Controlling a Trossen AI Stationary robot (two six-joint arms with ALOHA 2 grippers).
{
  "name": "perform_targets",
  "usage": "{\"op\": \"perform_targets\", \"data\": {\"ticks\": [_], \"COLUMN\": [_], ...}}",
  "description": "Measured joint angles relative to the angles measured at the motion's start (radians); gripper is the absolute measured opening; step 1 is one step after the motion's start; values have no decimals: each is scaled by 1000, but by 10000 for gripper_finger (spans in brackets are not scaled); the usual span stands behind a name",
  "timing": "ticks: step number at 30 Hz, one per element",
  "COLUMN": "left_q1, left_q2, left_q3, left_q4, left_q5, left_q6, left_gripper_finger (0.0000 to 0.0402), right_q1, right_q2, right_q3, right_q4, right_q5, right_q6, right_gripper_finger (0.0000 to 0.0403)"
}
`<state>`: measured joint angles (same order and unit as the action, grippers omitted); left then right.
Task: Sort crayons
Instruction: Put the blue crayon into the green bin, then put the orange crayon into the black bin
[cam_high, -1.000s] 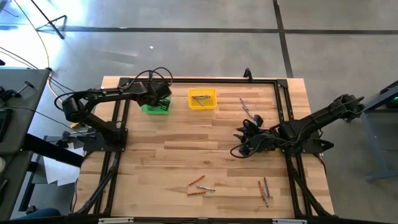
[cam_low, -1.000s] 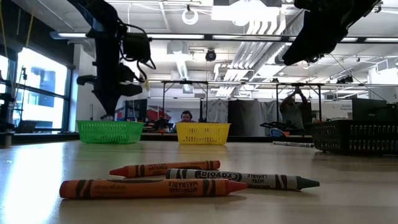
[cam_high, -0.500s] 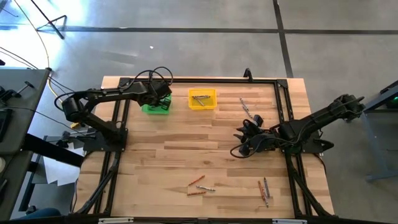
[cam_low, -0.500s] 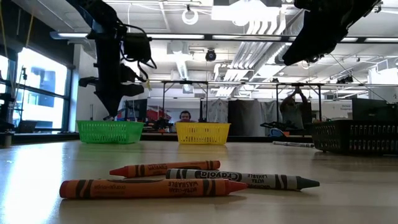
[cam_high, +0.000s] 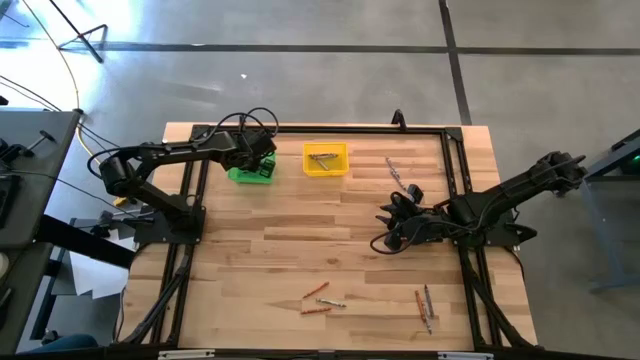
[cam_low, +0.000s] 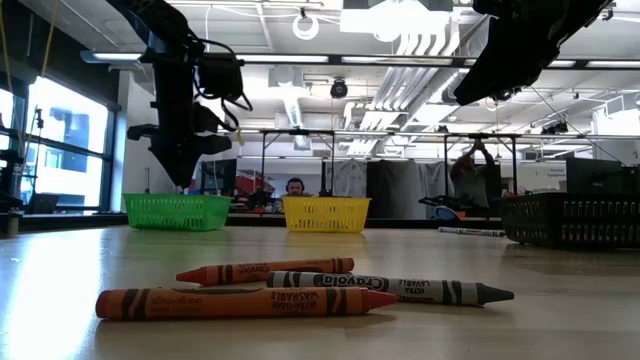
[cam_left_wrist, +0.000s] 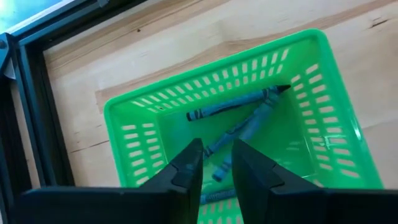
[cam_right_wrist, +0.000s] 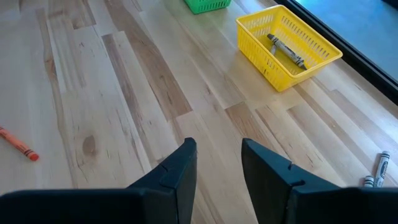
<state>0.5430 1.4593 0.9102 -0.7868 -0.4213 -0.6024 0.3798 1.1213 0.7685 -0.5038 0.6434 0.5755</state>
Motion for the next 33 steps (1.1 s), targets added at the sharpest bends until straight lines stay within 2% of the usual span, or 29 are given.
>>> {"op": "perform_targets", "data": {"ticks": [6,10,13,15,20,25,33], "left_q1": [-5,-61,-166,-258,-502,-723,-956], "left_q2": [0,0,0,0,7,59,210], "left_q3": [0,0,0,0,0,0,7], "left_q4": [1,36,112,191,376,520,763], "left_q5": [28,181,321,359,358,301,233], "left_q6": [-19,32,65,53,-71,-180,-215], "left_gripper_finger": [82,79,79,80,81,81,81], "right_q1": [0,0,0,0,0,0,0], "right_q2": [0,0,0,0,0,0,0], "right_q3": [0,0,0,0,0,0,0], "right_q4": [0,0,0,0,0,0,0], "right_q5": [0,0,0,0,0,0,0], "right_q6": [0,0,0,0,4,11,48], "right_gripper_finger": [121,121,121,121,121,121,121]}}
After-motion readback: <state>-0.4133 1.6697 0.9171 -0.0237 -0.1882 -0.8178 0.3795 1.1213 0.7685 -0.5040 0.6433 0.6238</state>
